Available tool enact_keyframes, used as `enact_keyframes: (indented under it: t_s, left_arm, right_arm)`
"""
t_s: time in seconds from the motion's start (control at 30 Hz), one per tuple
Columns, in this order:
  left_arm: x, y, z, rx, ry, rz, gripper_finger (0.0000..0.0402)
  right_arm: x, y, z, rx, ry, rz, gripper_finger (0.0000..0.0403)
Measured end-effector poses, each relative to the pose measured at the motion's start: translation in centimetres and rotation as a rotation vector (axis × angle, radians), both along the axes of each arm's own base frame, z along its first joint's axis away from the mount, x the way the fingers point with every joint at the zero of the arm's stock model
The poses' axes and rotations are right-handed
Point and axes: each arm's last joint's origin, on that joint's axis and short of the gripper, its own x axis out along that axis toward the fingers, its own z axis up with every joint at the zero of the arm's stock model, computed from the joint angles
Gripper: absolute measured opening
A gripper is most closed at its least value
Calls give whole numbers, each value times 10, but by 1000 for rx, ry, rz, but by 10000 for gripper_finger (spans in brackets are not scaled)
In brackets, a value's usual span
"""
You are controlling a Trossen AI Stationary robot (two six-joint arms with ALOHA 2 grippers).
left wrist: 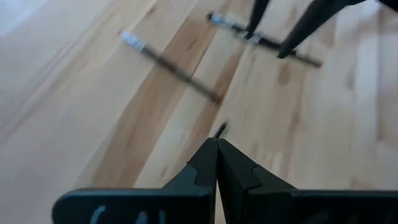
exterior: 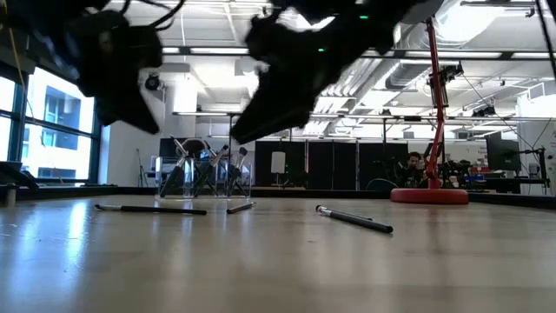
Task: Put items in baskets/containers
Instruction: Put the eyeshadow brush into the transparent organizer
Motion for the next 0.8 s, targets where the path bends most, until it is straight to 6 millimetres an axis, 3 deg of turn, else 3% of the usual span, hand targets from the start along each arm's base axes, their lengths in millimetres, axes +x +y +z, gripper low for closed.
enact_keyframes:
  t_s: [0.2, 0.43, 0.57, 0.8]
  left_arm:
    - [-35, 8, -7, -21, -30, 3, 0]
    - [-58, 13, -14, -19, 36, -11, 0]
    - [-61, 14, -17, -14, 70, -16, 0]
    - [-61, 14, -17, 21, 73, -50, 0]
  right_arm:
    - [47, -3, -8, -14, 63, -32, 131]
    - [85, -10, -26, -35, 151, -33, 131]
    - [97, -7, -39, -17, 216, -8, 131]
    - [99, 2, -49, -22, 249, -13, 130]
